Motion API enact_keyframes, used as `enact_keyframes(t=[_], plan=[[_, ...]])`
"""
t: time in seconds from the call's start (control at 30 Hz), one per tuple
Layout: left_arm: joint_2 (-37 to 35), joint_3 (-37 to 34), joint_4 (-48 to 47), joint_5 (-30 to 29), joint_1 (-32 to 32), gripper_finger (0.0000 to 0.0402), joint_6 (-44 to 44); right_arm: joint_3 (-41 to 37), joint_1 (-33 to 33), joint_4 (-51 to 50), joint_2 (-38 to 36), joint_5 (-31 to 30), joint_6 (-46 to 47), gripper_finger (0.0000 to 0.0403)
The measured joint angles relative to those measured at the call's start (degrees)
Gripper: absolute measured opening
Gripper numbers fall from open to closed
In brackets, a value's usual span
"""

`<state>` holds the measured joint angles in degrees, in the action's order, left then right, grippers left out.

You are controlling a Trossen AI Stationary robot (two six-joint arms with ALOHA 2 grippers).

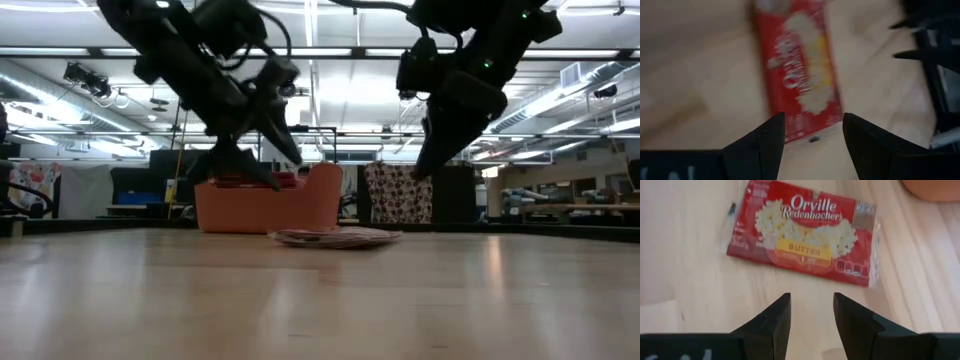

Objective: Sort popcorn bags into baskets
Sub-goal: Put the red popcorn bag into the orange container

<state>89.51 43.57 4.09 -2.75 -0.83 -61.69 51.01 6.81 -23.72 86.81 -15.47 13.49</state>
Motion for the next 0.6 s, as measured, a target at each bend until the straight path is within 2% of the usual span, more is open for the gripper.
enact_keyframes(t=[0.17,0.3,0.5,0.6], plan=[[5.30,-0.03,1.05,4.58,-2.04,0.0203,-5.26,-3.66,-1.31,5.05,2.54,0.31,-1.06,0.0153],[8.08,-0.04,1.86,4.90,-2.37,0.0203,-7.13,-5.30,-2.17,8.97,3.94,0.30,-2.10,0.0153],[10.12,0.02,5.42,4.66,-2.15,0.0203,-7.63,-7.43,-4.53,16.24,4.94,0.31,-8.58,0.0153],[10.45,-0.02,5.70,4.54,-1.91,0.0203,-8.82,-8.22,-6.44,19.70,7.20,2.18,-10.56,0.0153]])
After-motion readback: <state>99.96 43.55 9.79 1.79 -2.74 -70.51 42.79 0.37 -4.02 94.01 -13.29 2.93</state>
